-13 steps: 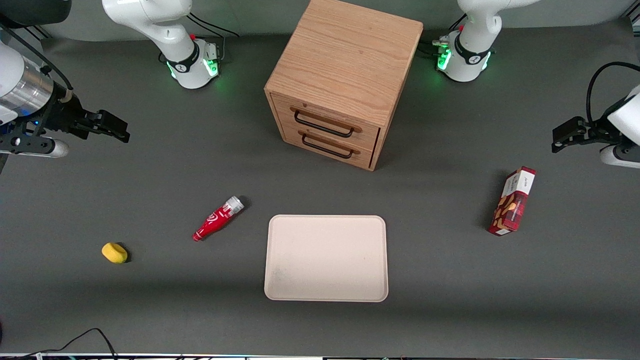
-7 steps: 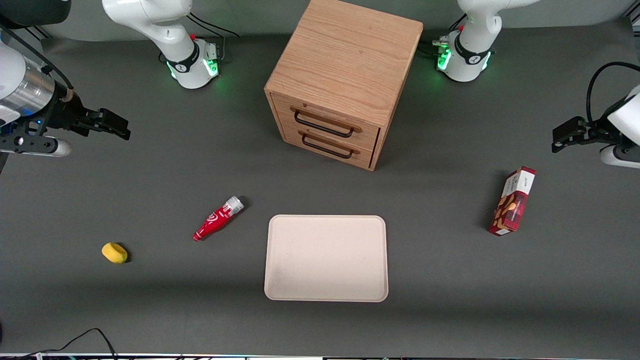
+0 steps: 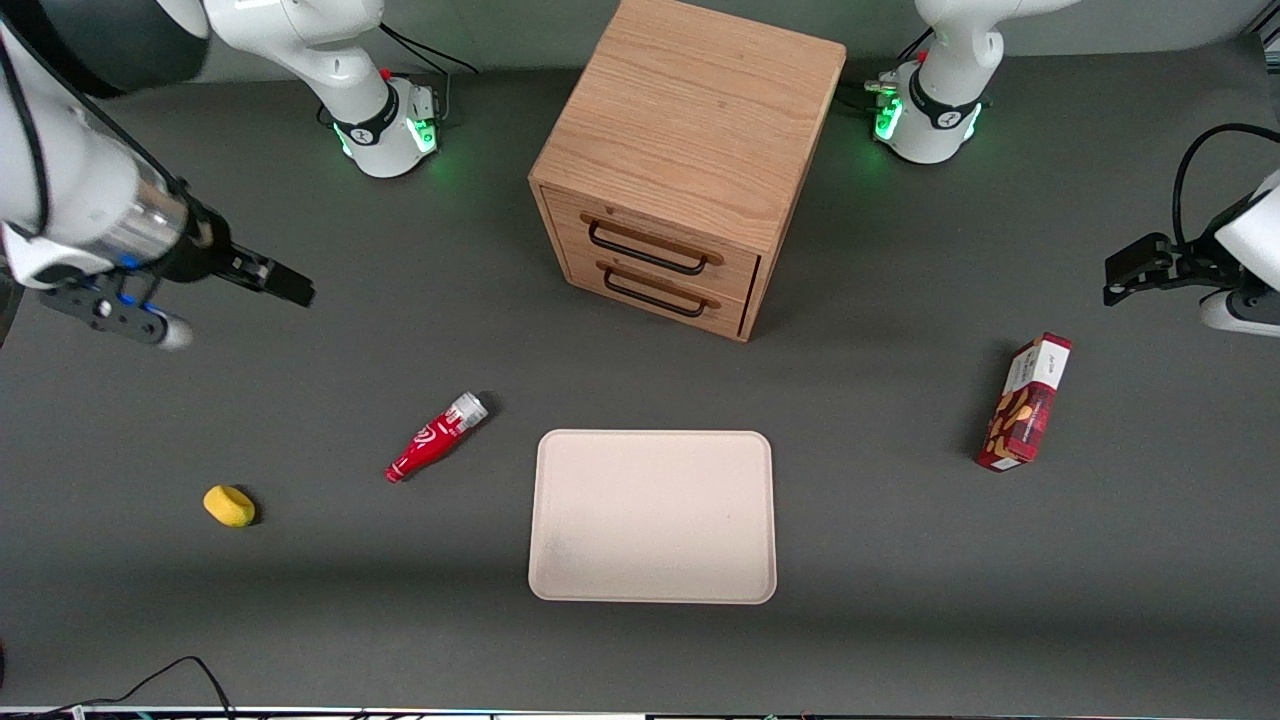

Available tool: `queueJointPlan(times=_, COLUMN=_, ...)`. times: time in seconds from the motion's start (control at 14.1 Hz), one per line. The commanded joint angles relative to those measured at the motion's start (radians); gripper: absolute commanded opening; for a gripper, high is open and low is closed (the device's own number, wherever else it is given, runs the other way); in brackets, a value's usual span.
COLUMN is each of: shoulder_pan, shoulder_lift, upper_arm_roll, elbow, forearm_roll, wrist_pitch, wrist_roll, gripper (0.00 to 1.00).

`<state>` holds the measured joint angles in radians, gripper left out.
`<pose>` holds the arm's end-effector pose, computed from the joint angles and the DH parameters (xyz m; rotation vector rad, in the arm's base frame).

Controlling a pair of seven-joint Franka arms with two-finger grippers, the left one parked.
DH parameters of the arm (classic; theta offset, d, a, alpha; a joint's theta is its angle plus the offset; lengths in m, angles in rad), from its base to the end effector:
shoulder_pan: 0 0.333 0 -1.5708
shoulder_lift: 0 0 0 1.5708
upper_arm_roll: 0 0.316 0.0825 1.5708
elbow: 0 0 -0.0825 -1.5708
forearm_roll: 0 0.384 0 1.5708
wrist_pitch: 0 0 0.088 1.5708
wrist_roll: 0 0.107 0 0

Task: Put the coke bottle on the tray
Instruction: 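Move the open right gripper down over the red Coca-Cola bottle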

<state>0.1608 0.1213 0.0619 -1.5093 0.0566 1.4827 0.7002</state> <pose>0.5643 0.1323 0.5777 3.0350 -0.7372 -0.2516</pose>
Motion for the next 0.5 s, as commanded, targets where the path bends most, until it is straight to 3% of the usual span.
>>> queueJointPlan(times=0.0, shoulder_pan=0.003, shoulder_lift=0.157, upper_arm_roll=0.021, elbow=0.049, forearm_roll=0.023, wrist_pitch=0.040, wrist_roll=0.215, gripper=1.00)
queueJointPlan(times=0.21, shoulder_pan=0.005, shoulder_lift=0.260, upper_arm_roll=0.055, elbow=0.021, forearm_roll=0.014, wrist_pitch=0.100, wrist_roll=0.318, gripper=1.00)
queueJointPlan(times=0.43, shoulder_pan=0.005, shoulder_lift=0.306, upper_arm_roll=0.055, elbow=-0.080, forearm_roll=0.011, wrist_pitch=0.269, wrist_roll=0.326, gripper=1.00)
